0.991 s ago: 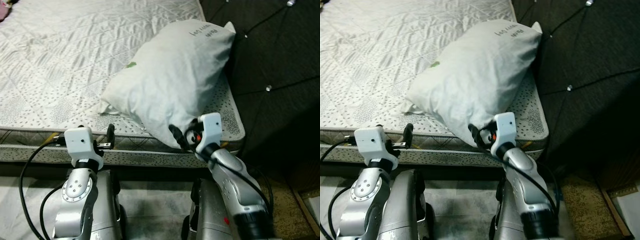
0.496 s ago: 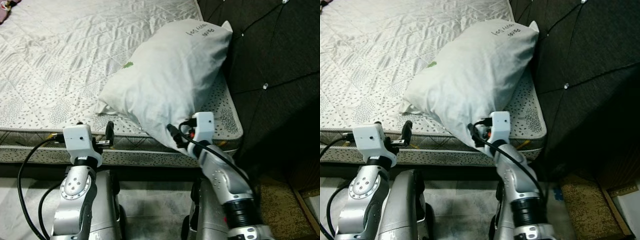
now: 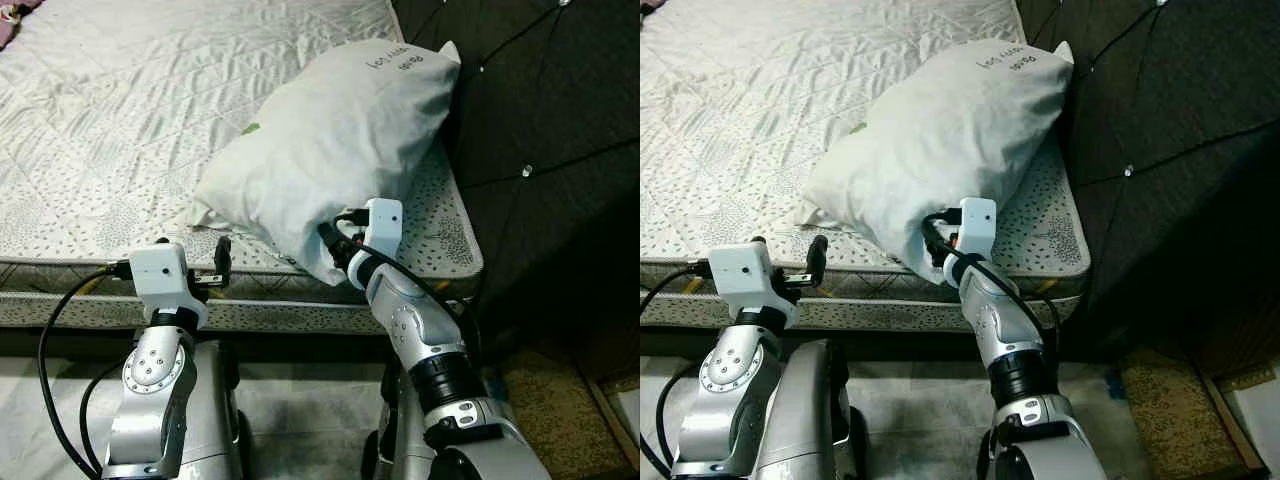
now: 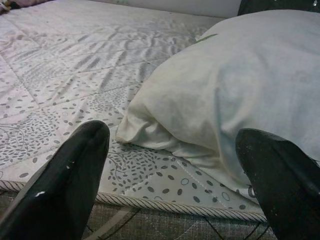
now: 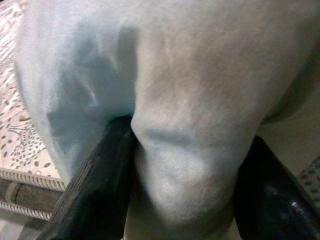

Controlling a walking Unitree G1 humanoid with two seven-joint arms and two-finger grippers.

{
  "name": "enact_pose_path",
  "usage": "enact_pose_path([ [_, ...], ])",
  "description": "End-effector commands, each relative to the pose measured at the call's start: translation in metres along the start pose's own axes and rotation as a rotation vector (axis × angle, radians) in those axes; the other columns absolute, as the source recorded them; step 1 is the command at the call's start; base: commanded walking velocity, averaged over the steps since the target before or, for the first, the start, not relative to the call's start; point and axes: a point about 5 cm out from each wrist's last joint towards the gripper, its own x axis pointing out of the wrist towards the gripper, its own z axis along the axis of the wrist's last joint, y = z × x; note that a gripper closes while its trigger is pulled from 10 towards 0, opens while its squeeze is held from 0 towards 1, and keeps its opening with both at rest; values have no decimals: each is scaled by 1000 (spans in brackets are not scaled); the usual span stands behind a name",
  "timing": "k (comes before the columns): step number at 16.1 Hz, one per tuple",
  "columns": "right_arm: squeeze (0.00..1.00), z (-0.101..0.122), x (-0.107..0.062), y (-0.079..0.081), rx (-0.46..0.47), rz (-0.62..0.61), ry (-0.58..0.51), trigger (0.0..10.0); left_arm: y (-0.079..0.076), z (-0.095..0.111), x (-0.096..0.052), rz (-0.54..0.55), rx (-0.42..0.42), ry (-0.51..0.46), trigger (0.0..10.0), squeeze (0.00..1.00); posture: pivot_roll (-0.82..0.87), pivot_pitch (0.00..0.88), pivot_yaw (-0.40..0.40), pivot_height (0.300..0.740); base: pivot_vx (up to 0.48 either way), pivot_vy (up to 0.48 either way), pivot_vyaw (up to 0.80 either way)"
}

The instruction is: Clean up the room

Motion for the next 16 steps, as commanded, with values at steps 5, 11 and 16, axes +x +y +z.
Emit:
enact_pose_path([
  [5,0,7,11,12,10,17,-39,0,3,1,-6,21,1,4,10000,0,21,131,-68,526,0,0,0],
  [11,0,9,8,-36,4,-99,-47,0,1,1,-1,6,-1,5,10000,0,4,107,-47,526,0,0,0],
  [16,0,42,-2,-85,-99,-248,-150,0,-5,-7,-4,-8,-25,28,10000,0,-8,73,-53,526,0,0,0],
])
